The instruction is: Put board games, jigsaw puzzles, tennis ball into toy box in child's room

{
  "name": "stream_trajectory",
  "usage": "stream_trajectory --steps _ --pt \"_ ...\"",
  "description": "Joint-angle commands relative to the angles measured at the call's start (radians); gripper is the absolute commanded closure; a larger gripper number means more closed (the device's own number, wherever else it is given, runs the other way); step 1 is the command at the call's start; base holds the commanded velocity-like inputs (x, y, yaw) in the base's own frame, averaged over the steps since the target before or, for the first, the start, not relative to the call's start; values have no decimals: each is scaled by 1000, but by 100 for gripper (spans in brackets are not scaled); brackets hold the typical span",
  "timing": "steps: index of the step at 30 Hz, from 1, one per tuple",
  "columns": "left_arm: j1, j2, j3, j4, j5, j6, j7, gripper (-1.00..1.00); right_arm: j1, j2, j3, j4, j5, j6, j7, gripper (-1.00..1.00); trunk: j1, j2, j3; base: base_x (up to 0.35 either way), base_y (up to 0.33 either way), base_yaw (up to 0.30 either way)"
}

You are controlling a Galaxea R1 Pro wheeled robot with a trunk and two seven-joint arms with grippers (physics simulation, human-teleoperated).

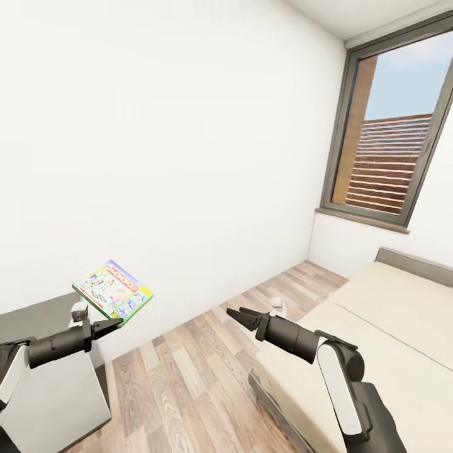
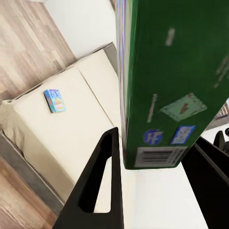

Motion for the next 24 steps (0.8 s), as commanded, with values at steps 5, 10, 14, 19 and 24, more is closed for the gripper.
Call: stream_trajectory --steps 5,10,14,19,24 --pt "-1 -1 1 0 6 8 -1 100 0 -3 -1 0 -2 5 1 -100 0 -1 0 0 0 283" --pt "-1 -1 1 0 6 8 1 100 0 -4 -2 0 -2 5 2 -100 0 -1 0 0 0 283" --pt "-1 -1 1 0 6 8 0 100 0 -5 -2 0 -2 5 2 -100 0 -1 0 0 0 246" --pt "-1 -1 0 0 6 8 0 100 0 -2 -2 0 -2 4 4 -100 0 -1 0 0 0 66" --pt "-1 -1 0 0 6 8 1 100 0 -1 -2 -1 -2 4 3 -100 0 -1 0 0 0 4"
